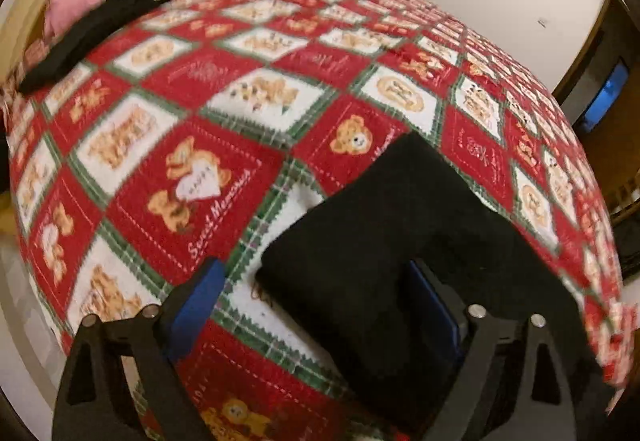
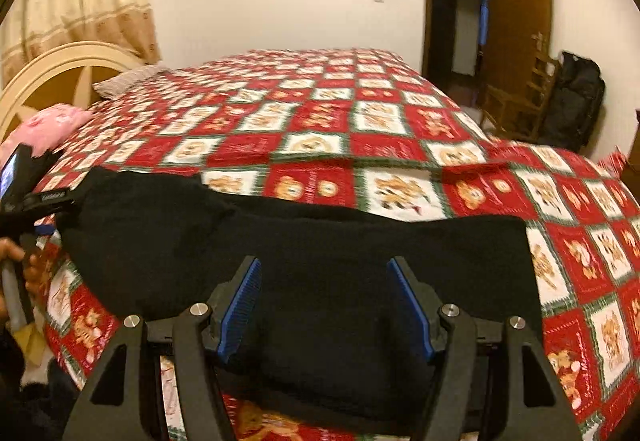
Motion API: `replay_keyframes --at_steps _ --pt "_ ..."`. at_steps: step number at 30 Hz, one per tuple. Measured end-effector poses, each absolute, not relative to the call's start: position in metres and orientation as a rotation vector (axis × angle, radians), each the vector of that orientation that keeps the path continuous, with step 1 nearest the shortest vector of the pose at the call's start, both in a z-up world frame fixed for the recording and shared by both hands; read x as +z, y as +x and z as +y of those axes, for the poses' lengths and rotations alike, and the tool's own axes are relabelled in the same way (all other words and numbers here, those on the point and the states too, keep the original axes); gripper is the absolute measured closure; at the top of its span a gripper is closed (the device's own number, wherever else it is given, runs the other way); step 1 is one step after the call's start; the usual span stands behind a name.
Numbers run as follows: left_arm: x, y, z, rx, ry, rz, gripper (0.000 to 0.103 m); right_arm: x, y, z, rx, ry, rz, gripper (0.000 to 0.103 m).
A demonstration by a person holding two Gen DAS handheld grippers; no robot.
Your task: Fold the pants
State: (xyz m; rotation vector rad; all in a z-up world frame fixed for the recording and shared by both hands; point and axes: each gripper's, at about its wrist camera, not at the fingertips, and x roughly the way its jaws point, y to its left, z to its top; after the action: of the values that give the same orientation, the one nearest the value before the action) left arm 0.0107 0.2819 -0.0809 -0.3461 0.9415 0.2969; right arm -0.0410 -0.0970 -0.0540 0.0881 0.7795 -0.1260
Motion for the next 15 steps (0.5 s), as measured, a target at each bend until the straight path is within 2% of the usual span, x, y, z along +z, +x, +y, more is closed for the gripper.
replay_keyframes --at_steps 5,6,8,11,15 --pt "-0.082 0.016 0.273 0.315 -0.315 0.938 0.008 -0.064 -0.035 -0.116 -0.186 0.150 0.852 0.037" --pt "-0.081 0.017 0.270 0.311 -0.309 0.932 0.011 -0.065 -0.035 -0.117 -0.191 0.155 0.862 0.037" --pt "-0.077 0.018 0.265 0.286 -0.288 0.916 0.028 -0.067 -0.036 -0.118 -0.197 0.160 0.868 0.037" --pt "-0.075 0.014 0.260 0.257 -0.268 0.907 0.043 -0.065 -0.039 -0.119 -0.205 0.160 0.862 0.037" --pt "-0.075 0.012 0.256 0.251 -0.257 0.895 0.049 -0.063 -0.041 -0.121 -0.218 0.170 0.857 0.037"
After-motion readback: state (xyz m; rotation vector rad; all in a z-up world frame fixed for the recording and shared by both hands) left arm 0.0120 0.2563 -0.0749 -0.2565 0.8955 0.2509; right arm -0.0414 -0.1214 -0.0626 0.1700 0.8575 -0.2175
